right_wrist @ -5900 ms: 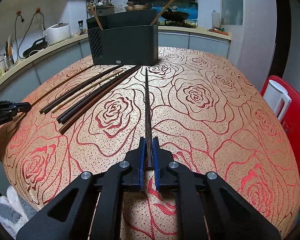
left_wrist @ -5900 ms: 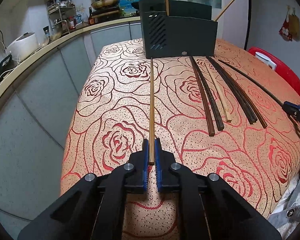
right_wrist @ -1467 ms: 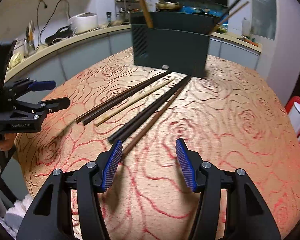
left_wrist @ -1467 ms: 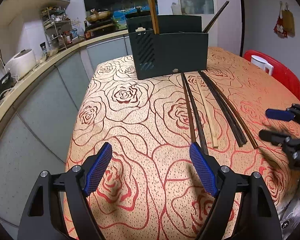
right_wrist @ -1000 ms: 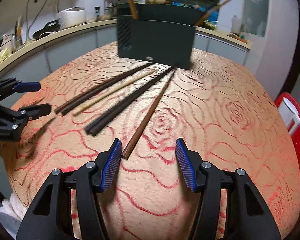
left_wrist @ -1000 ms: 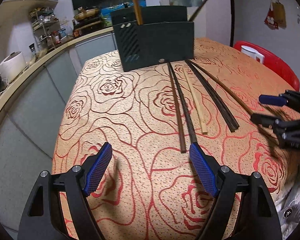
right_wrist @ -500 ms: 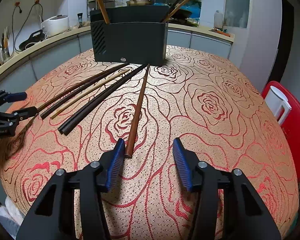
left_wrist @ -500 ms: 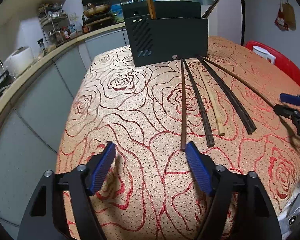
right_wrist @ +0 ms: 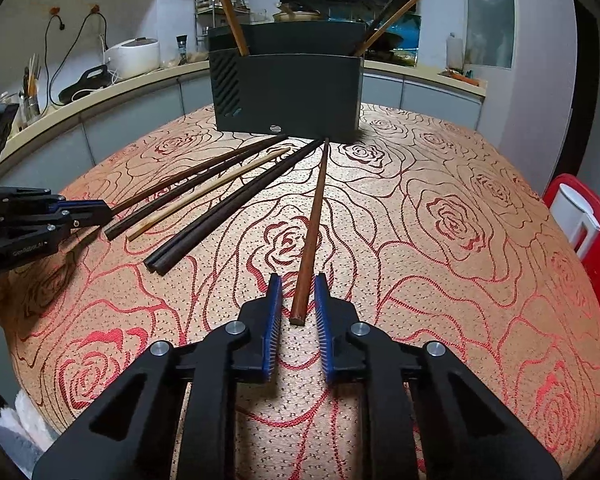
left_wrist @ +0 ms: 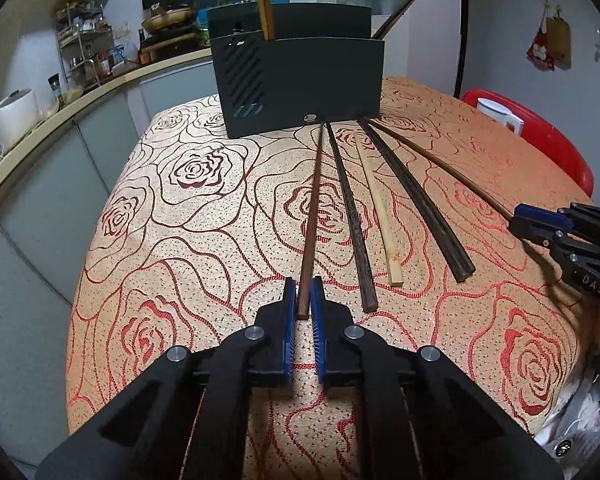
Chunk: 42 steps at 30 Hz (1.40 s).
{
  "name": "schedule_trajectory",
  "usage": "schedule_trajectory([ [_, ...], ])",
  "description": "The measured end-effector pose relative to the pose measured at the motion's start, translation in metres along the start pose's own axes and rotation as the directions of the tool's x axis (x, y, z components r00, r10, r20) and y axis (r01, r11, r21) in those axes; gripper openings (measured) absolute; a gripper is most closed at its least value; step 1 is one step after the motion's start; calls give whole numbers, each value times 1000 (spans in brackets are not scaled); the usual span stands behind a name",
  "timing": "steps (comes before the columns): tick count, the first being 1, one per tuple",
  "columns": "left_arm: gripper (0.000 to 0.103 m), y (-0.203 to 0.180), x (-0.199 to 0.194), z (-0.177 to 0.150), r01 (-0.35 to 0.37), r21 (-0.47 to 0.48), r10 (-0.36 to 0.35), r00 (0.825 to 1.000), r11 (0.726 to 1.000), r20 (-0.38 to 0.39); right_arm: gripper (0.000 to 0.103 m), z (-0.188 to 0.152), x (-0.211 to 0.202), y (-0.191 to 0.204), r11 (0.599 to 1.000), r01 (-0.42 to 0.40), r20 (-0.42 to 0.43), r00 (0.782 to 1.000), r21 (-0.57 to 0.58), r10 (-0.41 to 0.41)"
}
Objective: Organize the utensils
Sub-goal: 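Close the left tool on a dark chopstick while the right tool grasps a brown chopstick, then lift both held chopsticks and lower them into the green holder box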
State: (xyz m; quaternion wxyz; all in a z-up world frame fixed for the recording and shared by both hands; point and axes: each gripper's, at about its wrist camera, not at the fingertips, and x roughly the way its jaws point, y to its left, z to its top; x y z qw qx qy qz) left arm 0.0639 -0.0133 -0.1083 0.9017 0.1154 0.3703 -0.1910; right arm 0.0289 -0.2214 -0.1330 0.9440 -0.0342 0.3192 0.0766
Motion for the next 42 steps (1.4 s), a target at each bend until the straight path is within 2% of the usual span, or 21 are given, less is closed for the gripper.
schedule_trajectory([
  [2, 7, 0, 0, 0, -6, -1, 6, 1000, 1000, 0, 10, 0, 0, -1, 1000, -1, -1, 1000, 2, 1],
  [9, 7, 5, -12, 1, -13, -34, 14, 1000, 999, 27, 9, 4, -1, -11, 998, -33, -31, 999, 57, 35],
  [13, 6, 7, -27, 5, -18, -44, 21, 998, 999, 61, 8, 9, -15, -20, 995, -37, -9, 999, 88, 38],
  [23, 6, 16, -83, 31, -37, -71, 51, 978, 997, 203, 8, 46, -79, -46, 990, -61, 169, 985, 127, 39],
  [33, 6, 16, -142, 81, -28, -37, 40, 933, 999, 358, 7, 97, -126, -59, 986, -128, 331, 940, 111, 85],
  [38, 6, 15, -151, 107, -21, -29, 31, 921, 999, 389, 7, 118, -132, -56, 985, -152, 362, 926, 84, 112],
  [42, 6, 20, -147, 123, -11, -36, 24, 922, 999, 388, 7, 133, -128, -54, 985, -159, 363, 924, 69, 123],
])
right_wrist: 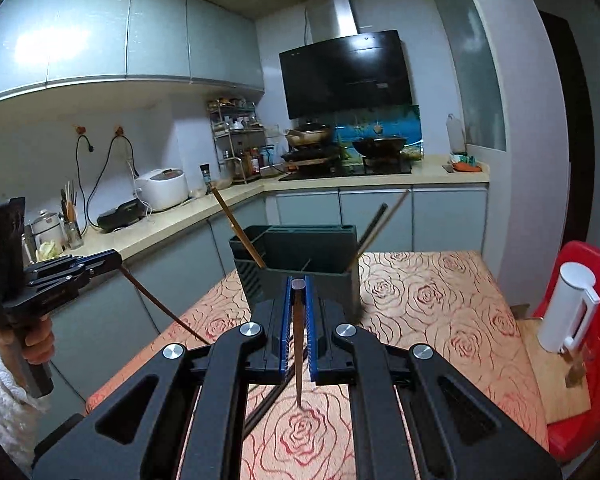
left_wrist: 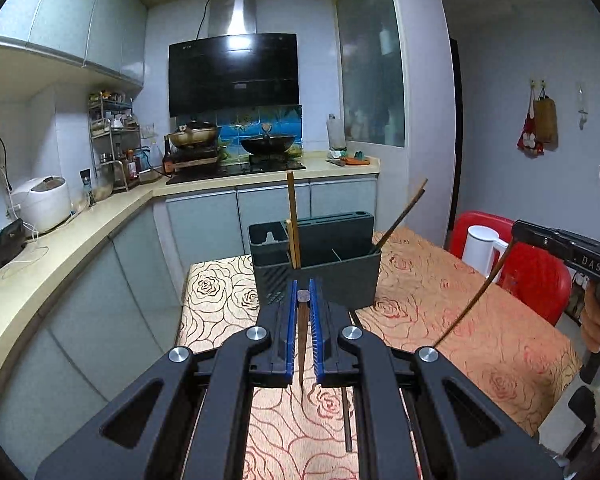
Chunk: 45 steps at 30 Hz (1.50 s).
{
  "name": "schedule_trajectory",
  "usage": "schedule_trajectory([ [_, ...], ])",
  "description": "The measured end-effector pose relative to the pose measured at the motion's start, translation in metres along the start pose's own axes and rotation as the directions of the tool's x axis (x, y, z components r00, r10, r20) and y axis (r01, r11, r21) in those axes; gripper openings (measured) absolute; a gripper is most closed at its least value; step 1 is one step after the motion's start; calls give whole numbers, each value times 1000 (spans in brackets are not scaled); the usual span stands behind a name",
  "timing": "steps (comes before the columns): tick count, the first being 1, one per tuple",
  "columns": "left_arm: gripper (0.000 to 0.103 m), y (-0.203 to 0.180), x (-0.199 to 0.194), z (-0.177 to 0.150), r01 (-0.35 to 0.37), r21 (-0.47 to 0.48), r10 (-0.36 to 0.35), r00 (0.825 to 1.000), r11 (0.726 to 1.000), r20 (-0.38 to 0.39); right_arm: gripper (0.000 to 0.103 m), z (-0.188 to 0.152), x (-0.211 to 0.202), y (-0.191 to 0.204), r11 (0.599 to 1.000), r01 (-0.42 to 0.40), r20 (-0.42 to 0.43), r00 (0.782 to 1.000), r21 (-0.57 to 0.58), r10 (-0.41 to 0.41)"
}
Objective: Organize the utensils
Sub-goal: 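Lift both held chopsticks and lower them into the green holder box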
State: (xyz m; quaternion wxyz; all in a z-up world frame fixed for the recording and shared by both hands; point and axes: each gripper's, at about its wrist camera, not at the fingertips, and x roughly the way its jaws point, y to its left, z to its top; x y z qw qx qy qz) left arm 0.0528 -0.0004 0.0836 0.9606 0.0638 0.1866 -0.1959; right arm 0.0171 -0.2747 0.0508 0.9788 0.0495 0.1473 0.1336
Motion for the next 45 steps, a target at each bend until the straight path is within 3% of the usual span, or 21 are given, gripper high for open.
schedule_trajectory([
  [12, 6, 14, 19, 26, 8, -3, -8, 999, 1000, -34, 7, 44, 37, -15, 999, -6, -54, 999, 39, 8],
  [18, 6, 6, 22, 48, 30, 34, -28, 999, 999, -45, 7, 71, 39, -12, 1000, 0, -30, 1000, -2, 0],
  [28, 6, -15, 33, 118, 107, 49, -108, 994, 993, 3, 7, 127, 47, -20, 1000, 13, 52, 999, -6, -13],
  [38, 6, -26, 84, 176, 52, 25, -54, 997, 998, 58, 7, 158, 91, -25, 999, 42, 53, 998, -10, -42],
  [45, 6, -28, 129, 187, 5, 26, -7, 998, 1000, 59, 7, 166, 122, -27, 998, 59, 50, 997, -4, -59],
])
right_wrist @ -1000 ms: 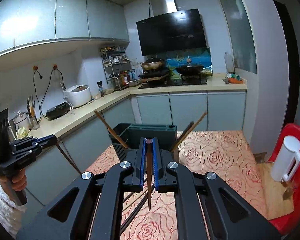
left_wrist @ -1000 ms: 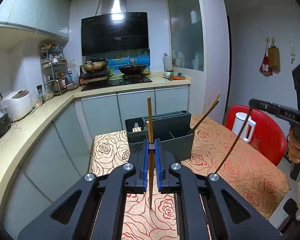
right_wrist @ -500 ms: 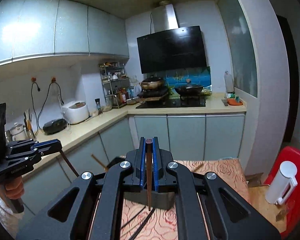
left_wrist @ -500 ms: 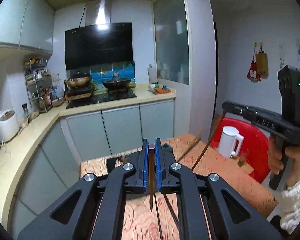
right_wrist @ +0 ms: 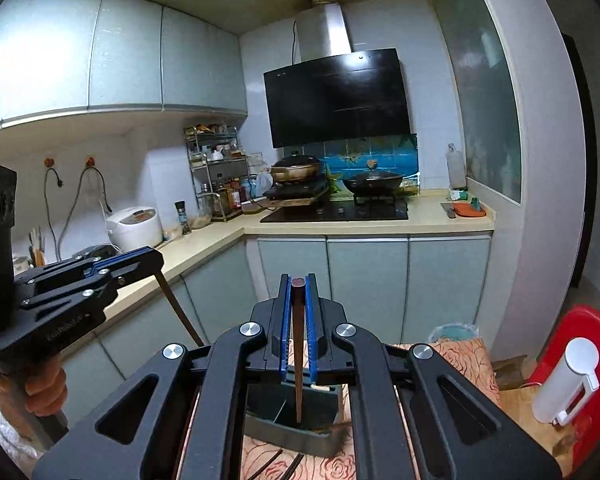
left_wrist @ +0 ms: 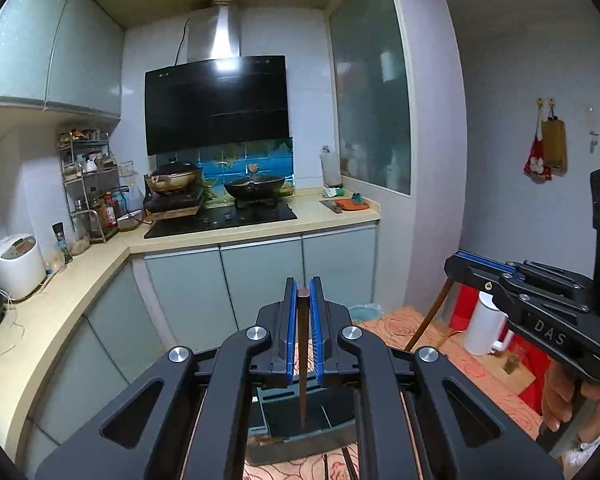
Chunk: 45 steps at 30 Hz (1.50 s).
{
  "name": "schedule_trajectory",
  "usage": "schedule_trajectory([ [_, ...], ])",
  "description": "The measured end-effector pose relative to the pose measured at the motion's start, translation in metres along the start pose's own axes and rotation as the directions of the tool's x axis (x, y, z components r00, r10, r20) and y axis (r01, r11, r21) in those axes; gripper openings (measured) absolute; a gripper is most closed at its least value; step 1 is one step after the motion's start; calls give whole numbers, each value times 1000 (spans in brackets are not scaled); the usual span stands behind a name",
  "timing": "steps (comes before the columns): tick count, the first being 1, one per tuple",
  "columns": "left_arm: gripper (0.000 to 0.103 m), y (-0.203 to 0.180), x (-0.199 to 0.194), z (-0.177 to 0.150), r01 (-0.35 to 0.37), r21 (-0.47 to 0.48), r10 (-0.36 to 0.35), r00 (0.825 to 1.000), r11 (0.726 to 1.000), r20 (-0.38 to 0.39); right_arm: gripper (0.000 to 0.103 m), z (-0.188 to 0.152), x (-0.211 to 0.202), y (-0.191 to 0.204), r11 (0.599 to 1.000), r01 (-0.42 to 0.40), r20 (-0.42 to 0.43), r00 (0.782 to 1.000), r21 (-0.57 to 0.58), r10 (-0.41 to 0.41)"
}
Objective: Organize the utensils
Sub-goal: 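Lift both held chopsticks and lower them into the green holder box, then open both tools over the holder and pull them back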
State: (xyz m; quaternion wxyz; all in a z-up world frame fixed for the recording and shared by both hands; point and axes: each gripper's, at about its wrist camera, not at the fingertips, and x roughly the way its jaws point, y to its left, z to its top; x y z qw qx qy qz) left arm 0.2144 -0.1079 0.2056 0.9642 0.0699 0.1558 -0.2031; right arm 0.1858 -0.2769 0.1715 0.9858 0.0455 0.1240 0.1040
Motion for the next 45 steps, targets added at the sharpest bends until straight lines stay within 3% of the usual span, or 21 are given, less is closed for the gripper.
schedule_trajectory([
  [8, 6, 14, 48, -35, -15, -11, 14, 995, 1000, -103, 7, -29, 45, -8, 1000, 5, -109, 994, 13, -4],
  [16, 7, 30, 59, -52, -22, -49, 15, 989, 999, -147, 10, -44, 68, -4, 999, -25, -177, 984, 25, 29],
  [17, 9, 32, 59, -52, -21, -56, 12, 988, 998, -151, 15, -44, 68, -4, 999, -27, -180, 983, 26, 32],
  [18, 21, 34, 58, -52, -20, -65, 10, 989, 998, -151, 21, -44, 68, -3, 999, -27, -179, 983, 27, 31],
  [20, 50, 36, 53, -50, -31, -76, 20, 991, 997, -134, 50, -43, 66, -4, 999, -7, -165, 986, 36, 13],
  [21, 55, 37, 48, -49, -34, -82, 24, 993, 996, -119, 52, -43, 64, -4, 999, 4, -150, 989, 41, 2],
  [30, 75, 33, 10, -46, -21, -83, 17, 998, 996, -54, 52, -34, 33, 0, 1000, 25, -91, 996, 1, -25],
  [35, 76, 27, -12, -62, -23, -72, 20, 998, 997, -51, 52, -38, 8, 4, 998, 53, -68, 996, -34, -55],
  [40, 76, 25, -30, -91, -28, -58, 23, 997, 998, -80, 52, -59, -21, 7, 996, 70, -69, 995, -53, -74],
  [45, 76, 30, -44, -135, -37, -69, 27, 989, 997, -144, 52, -104, -45, 9, 995, 76, -115, 990, -62, -83],
])
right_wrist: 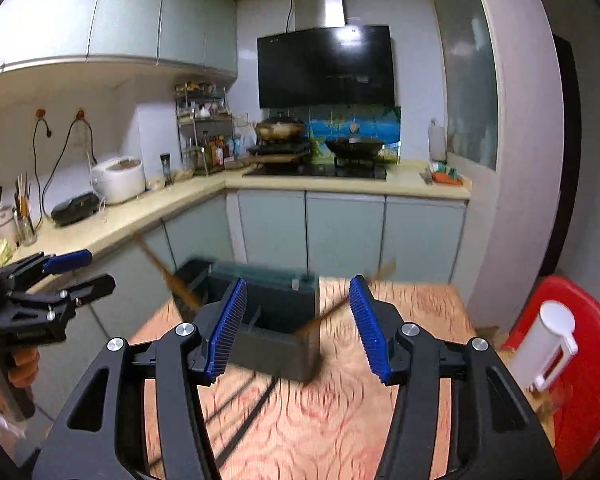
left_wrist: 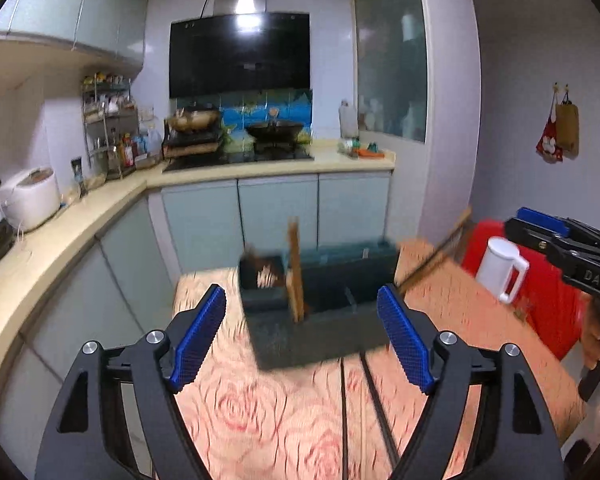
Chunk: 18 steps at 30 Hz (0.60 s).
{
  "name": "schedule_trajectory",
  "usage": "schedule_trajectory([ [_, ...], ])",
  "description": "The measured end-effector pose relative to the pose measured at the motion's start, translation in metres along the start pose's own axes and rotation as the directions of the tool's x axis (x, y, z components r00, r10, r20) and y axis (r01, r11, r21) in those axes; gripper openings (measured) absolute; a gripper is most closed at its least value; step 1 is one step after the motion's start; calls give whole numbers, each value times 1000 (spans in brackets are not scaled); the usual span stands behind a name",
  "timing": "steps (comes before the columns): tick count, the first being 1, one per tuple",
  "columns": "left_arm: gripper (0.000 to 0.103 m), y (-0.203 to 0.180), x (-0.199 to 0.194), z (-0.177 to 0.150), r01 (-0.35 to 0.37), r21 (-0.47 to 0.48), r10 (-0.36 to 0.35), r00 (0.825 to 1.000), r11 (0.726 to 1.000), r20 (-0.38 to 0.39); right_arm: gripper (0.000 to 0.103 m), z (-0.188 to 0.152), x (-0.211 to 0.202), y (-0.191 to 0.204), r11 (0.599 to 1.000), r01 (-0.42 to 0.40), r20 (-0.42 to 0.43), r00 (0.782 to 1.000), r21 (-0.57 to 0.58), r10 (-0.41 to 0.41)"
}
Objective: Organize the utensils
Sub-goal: 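Open both tools over the holder and pull them back, then move both open tools down toward the remaining chopsticks on the table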
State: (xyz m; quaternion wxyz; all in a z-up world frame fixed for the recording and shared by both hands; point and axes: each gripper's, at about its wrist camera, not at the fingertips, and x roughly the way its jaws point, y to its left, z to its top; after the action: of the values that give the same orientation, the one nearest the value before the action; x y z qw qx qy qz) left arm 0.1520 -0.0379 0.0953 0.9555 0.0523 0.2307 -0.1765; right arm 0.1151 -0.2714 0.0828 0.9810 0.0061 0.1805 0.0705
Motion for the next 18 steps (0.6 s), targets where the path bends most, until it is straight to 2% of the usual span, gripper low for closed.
schedule_trajectory([
  [7, 76, 13, 0, -80, -45, -9, 44, 992, 999, -118, 52, -88, -3, 14, 1000, -2, -134, 991, -21, -1],
  [12, 76, 6, -3, -130, -60, 18, 62, 981, 998, -181, 52, -142, 3, 29, 1000, -26, -238, 971, -9, 23],
  [18, 76, -7, -7, -175, -51, 71, 66, 972, 996, -224, 52, -180, 4, 56, 996, -39, -288, 957, -78, 15],
])
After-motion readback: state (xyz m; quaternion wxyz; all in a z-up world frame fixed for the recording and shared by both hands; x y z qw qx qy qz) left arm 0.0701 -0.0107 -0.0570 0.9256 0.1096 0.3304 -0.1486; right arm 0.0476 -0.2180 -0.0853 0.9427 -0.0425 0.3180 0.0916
